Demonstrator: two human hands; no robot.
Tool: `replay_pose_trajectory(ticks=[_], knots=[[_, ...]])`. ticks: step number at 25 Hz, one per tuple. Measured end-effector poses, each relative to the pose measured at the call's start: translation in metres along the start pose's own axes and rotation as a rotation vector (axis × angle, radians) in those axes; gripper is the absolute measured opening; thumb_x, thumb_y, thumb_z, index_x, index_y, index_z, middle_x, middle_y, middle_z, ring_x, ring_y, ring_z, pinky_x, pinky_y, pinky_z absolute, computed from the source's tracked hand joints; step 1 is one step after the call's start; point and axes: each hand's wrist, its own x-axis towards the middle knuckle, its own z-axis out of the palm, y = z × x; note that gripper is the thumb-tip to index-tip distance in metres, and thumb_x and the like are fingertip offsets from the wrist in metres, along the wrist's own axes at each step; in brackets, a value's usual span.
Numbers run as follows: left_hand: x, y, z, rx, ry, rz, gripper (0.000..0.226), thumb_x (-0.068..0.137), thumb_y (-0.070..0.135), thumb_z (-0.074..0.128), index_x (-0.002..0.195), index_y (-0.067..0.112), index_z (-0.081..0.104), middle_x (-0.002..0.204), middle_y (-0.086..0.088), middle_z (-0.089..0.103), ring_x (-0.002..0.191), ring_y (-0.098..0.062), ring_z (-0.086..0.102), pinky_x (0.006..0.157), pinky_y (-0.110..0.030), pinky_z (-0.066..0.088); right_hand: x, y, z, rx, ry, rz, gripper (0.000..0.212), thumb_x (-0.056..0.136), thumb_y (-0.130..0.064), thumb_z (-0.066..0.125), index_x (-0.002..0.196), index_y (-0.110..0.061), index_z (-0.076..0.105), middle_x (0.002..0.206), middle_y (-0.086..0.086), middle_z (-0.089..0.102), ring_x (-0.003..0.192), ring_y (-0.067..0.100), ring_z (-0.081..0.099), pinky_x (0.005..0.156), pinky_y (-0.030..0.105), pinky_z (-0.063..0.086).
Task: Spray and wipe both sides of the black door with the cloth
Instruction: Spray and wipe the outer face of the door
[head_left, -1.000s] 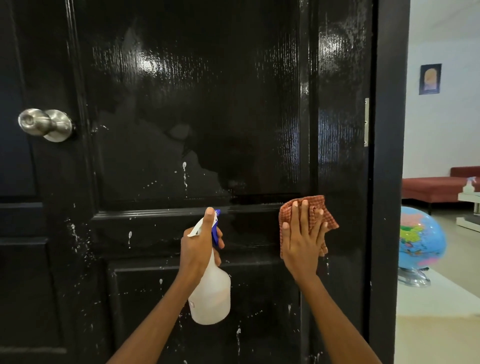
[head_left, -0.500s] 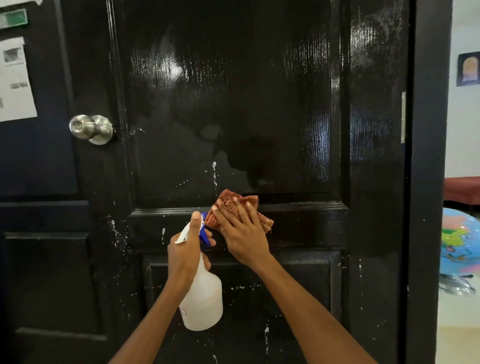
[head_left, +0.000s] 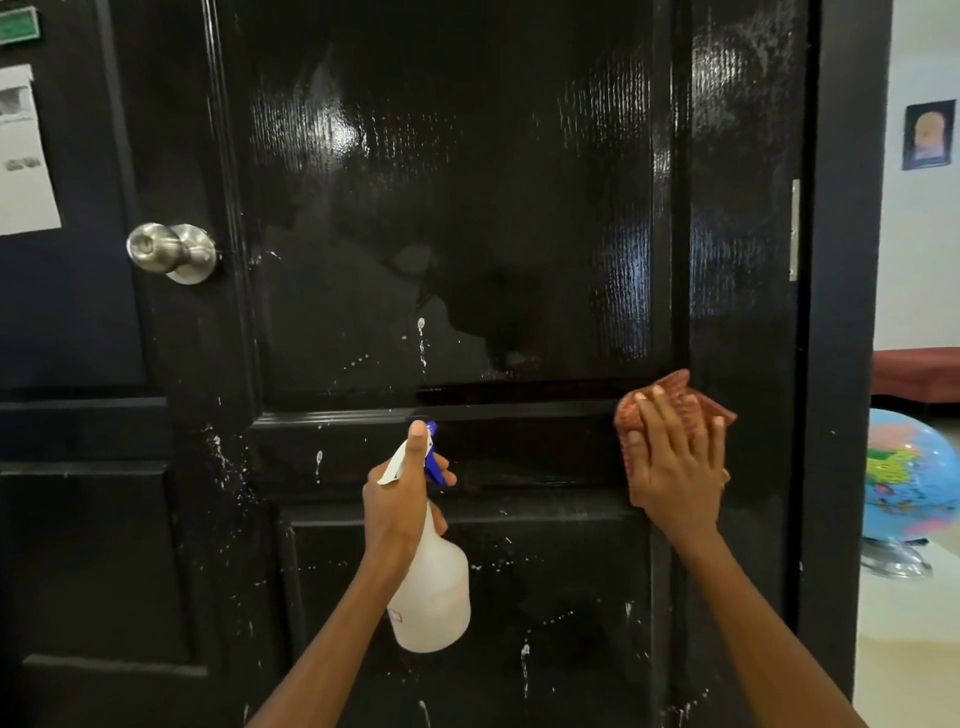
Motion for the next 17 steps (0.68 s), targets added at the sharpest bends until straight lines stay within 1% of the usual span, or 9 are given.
replay_pose_trajectory(ticks=[3, 5, 6, 7, 8, 11, 14, 15, 17], knots=[[-0.003, 0.001, 0.015, -0.007, -0.035, -0.012, 0.062, 0.090, 0.063, 0.040, 0.089, 0.007, 0.067, 0.080, -0.010, 0.073, 0.046, -0.026, 0.058, 0.045, -0.029, 0.050, -0.004, 0.005, 0.000, 0.053, -0.028, 0.129, 0.054, 0.107, -0.043, 0.035, 0.157, -0.021, 0.038, 0.165, 0.000, 0.031, 0.155, 0.036, 0.016, 0.124, 0.061, 0.011], [-0.005, 0.001, 0.017, -0.006, -0.042, -0.019, 0.062, 0.090, 0.063, 0.040, 0.090, 0.008, 0.067, 0.080, -0.009, 0.073, 0.045, -0.024, 0.057, 0.045, -0.028, 0.050, -0.005, -0.021, 0.010, 0.146, -0.029, 0.232, 0.055, 0.108, -0.042, 0.033, 0.158, -0.019, 0.034, 0.168, 0.002, 0.025, 0.156, 0.040, 0.008, 0.124, 0.063, 0.009], [-0.006, 0.002, 0.015, -0.004, -0.040, -0.020, 0.062, 0.089, 0.064, 0.040, 0.090, 0.008, 0.067, 0.080, -0.009, 0.073, 0.045, -0.024, 0.057, 0.045, -0.028, 0.050, -0.006, -0.039, 0.016, 0.177, -0.035, 0.245, 0.055, 0.108, -0.041, 0.034, 0.159, -0.019, 0.033, 0.168, 0.003, 0.024, 0.156, 0.041, 0.006, 0.123, 0.064, 0.009], [-0.006, 0.002, 0.012, 0.000, -0.034, -0.018, 0.063, 0.089, 0.064, 0.040, 0.090, 0.007, 0.067, 0.080, -0.010, 0.073, 0.045, -0.024, 0.057, 0.045, -0.028, 0.050, -0.008, -0.058, 0.022, 0.191, -0.053, 0.205, 0.055, 0.107, -0.040, 0.036, 0.159, -0.020, 0.033, 0.168, 0.003, 0.024, 0.155, 0.042, 0.007, 0.124, 0.063, 0.010], [-0.006, 0.003, 0.007, 0.006, -0.024, -0.012, 0.063, 0.089, 0.064, 0.040, 0.090, 0.007, 0.068, 0.080, -0.010, 0.073, 0.046, -0.024, 0.058, 0.045, -0.028, 0.050, -0.011, -0.078, 0.027, 0.195, -0.077, 0.119, 0.056, 0.107, -0.038, 0.039, 0.159, -0.021, 0.032, 0.168, 0.002, 0.023, 0.156, 0.041, 0.007, 0.124, 0.062, 0.010], [-0.005, 0.007, -0.012, 0.022, 0.014, 0.010, 0.062, 0.093, 0.062, 0.040, 0.090, 0.007, 0.068, 0.079, -0.010, 0.073, 0.046, -0.026, 0.058, 0.045, -0.029, 0.051, -0.004, -0.139, 0.040, 0.182, -0.219, -0.233, 0.062, 0.104, -0.035, 0.048, 0.161, -0.028, 0.025, 0.170, -0.003, 0.015, 0.158, 0.032, 0.004, 0.126, 0.056, 0.006], [-0.002, 0.011, -0.029, 0.066, 0.055, 0.036, 0.062, 0.094, 0.062, 0.039, 0.089, 0.008, 0.068, 0.079, -0.009, 0.073, 0.045, -0.024, 0.059, 0.044, -0.027, 0.051, 0.020, -0.175, 0.043, 0.117, -0.332, -0.532, 0.066, 0.106, -0.038, 0.042, 0.163, -0.029, 0.012, 0.171, -0.003, 0.006, 0.158, 0.027, -0.007, 0.127, 0.049, -0.006], [0.000, 0.013, -0.033, 0.075, 0.071, 0.042, 0.062, 0.093, 0.063, 0.038, 0.089, 0.008, 0.068, 0.079, -0.008, 0.073, 0.045, -0.024, 0.060, 0.044, -0.027, 0.052, 0.027, -0.178, 0.043, 0.089, -0.343, -0.587, 0.065, 0.107, -0.041, 0.039, 0.164, -0.028, 0.008, 0.170, -0.003, 0.003, 0.158, 0.027, -0.009, 0.126, 0.047, -0.010], [0.005, 0.018, -0.039, 0.077, 0.102, 0.046, 0.062, 0.093, 0.063, 0.040, 0.090, 0.008, 0.068, 0.078, -0.009, 0.073, 0.045, -0.023, 0.060, 0.044, -0.028, 0.052, 0.037, -0.179, 0.045, 0.052, -0.317, -0.641, 0.066, 0.108, -0.044, 0.036, 0.164, -0.027, 0.005, 0.169, -0.002, 0.000, 0.157, 0.028, -0.008, 0.126, 0.046, -0.012]])
